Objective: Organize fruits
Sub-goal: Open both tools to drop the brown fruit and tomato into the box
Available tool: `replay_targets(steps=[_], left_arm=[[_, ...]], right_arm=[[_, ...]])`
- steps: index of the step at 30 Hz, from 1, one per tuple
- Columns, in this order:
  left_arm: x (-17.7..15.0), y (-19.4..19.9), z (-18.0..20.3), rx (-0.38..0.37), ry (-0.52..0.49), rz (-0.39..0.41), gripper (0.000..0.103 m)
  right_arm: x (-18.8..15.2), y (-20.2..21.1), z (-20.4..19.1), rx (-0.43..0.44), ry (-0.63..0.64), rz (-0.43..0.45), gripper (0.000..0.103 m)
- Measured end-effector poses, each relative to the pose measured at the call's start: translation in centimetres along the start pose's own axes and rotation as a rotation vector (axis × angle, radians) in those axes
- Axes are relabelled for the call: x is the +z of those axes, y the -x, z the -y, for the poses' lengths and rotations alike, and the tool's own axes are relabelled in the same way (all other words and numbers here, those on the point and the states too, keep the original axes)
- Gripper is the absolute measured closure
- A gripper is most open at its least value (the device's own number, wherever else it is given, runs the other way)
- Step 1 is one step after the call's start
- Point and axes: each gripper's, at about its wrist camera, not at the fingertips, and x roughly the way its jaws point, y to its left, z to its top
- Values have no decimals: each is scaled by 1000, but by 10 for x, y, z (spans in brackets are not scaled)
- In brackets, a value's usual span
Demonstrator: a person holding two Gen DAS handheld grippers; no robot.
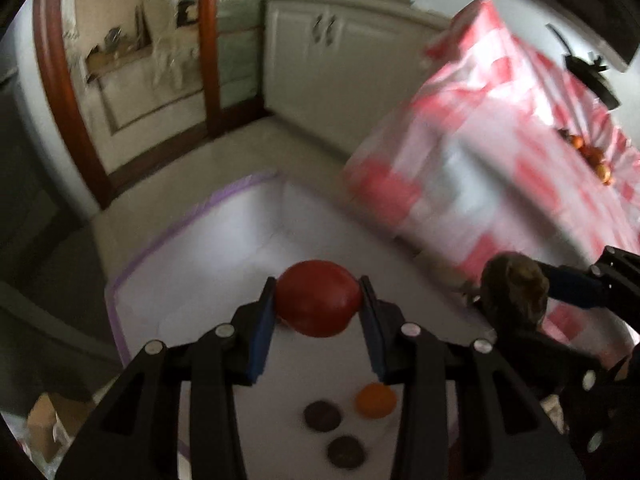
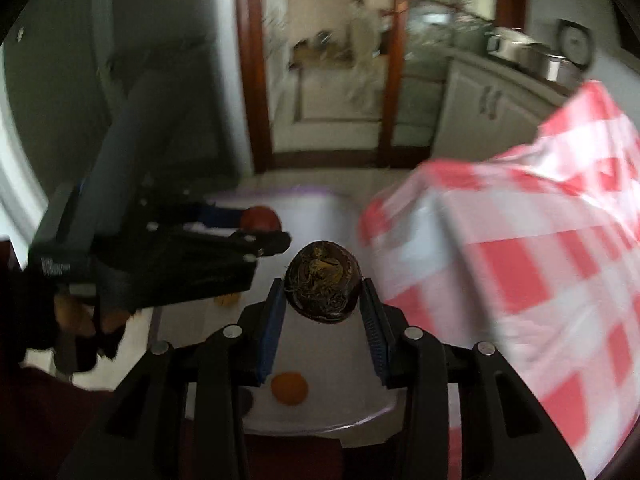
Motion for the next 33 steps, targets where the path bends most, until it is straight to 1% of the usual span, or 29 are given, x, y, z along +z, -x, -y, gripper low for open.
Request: replay_targets(steps=[2, 6, 10, 13, 16, 28, 29, 30, 31, 32, 33], left_arm=[[-11, -15, -11, 14, 25, -39, 63], [-36, -46, -37, 43, 111, -132, 63], [-49, -66, -56, 71, 168, -188, 63], [-53, -72, -70, 57, 227, -216, 63], [-53, -72, -70, 80, 203, -227, 63], [-54, -73, -68, 117, 210, -279, 61], [-54, -74, -68, 116, 210, -281, 60], [-54, -74, -67, 110, 212, -282, 57], [-54, -75, -67, 105, 211, -283, 52], [-54, -75, -66, 101, 209, -282, 50], [-54, -76, -66, 91, 207, -277, 46]], right_arm=[[-6, -23, -8, 9, 30, -54, 64], [-22, -66, -16, 21, 70, -163, 64], [-40, -105, -17, 48, 91, -273, 64], [-55, -126, -16, 67, 88, -342, 64], [-59, -137, -13, 87, 75, -380, 64], [-67, -152, -14, 102, 72, -455, 63], [-67, -153, -13, 101, 68, -457, 59], [-68, -153, -11, 100, 65, -455, 49], [-67, -150, -11, 101, 62, -448, 44], [-66, -147, -10, 104, 61, -438, 33], [-65, -144, -12, 108, 62, -427, 29]])
